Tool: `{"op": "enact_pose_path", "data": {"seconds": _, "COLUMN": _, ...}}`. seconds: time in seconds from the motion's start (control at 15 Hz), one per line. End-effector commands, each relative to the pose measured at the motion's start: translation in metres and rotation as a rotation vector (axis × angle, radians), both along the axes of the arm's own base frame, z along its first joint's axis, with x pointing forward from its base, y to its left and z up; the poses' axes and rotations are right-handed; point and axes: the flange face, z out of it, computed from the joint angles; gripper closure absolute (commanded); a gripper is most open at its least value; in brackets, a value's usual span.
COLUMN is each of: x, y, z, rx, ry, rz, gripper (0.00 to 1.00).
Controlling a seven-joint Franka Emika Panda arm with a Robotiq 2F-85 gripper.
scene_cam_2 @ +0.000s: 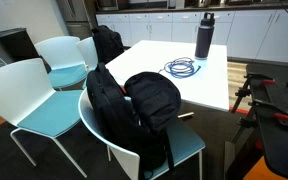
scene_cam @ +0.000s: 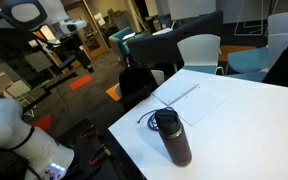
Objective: Pick up the cloth from the black bag and put it on the table.
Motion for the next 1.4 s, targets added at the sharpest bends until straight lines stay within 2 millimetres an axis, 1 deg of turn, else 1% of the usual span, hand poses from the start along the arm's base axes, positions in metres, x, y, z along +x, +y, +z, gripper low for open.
{"op": "enact_pose_path", "data": {"seconds": 0.0, "x": 0.0, "y": 0.0, "z": 0.001, "rx": 0.0, "ry": 0.001, "rz": 0.0, "gripper": 0.0}}
{"op": "enact_pose_path", "data": {"seconds": 0.4, "x": 0.0, "y": 0.0, "z": 0.001, "rx": 0.0, "ry": 0.001, "rz": 0.0, "gripper": 0.0}}
{"op": "enact_pose_path", "data": {"seconds": 0.53, "x": 0.012, "y": 0.006, "z": -0.002, "rx": 0.019, "ry": -0.043, "rz": 0.061, "gripper": 0.0}}
{"op": "enact_pose_path", "data": {"seconds": 0.67, "x": 0.03, "y": 0.014, "z": -0.011, "rx": 0.016, "ry": -0.055, "rz": 0.179, "gripper": 0.0}}
{"op": "enact_pose_path", "data": {"seconds": 0.8, "x": 0.054, "y": 0.025, "z": -0.03, "rx": -0.01, "ry": -0.065, "rz": 0.305, "gripper": 0.0}}
{"op": "enact_pose_path", "data": {"seconds": 0.93, "x": 0.082, "y": 0.034, "z": -0.054, "rx": -0.025, "ry": -0.078, "rz": 0.42, "gripper": 0.0}}
{"op": "enact_pose_path", "data": {"seconds": 1.2, "x": 0.138, "y": 0.051, "z": -0.098, "rx": -0.051, "ry": -0.098, "rz": 0.526, "gripper": 0.0}}
{"op": "enact_pose_path", "data": {"seconds": 1.27, "x": 0.148, "y": 0.056, "z": -0.108, "rx": -0.046, "ry": -0.089, "rz": 0.54, "gripper": 0.0}}
{"op": "enact_pose_path", "data": {"seconds": 1.33, "x": 0.153, "y": 0.061, "z": -0.113, "rx": -0.055, "ry": -0.075, "rz": 0.545, "gripper": 0.0}}
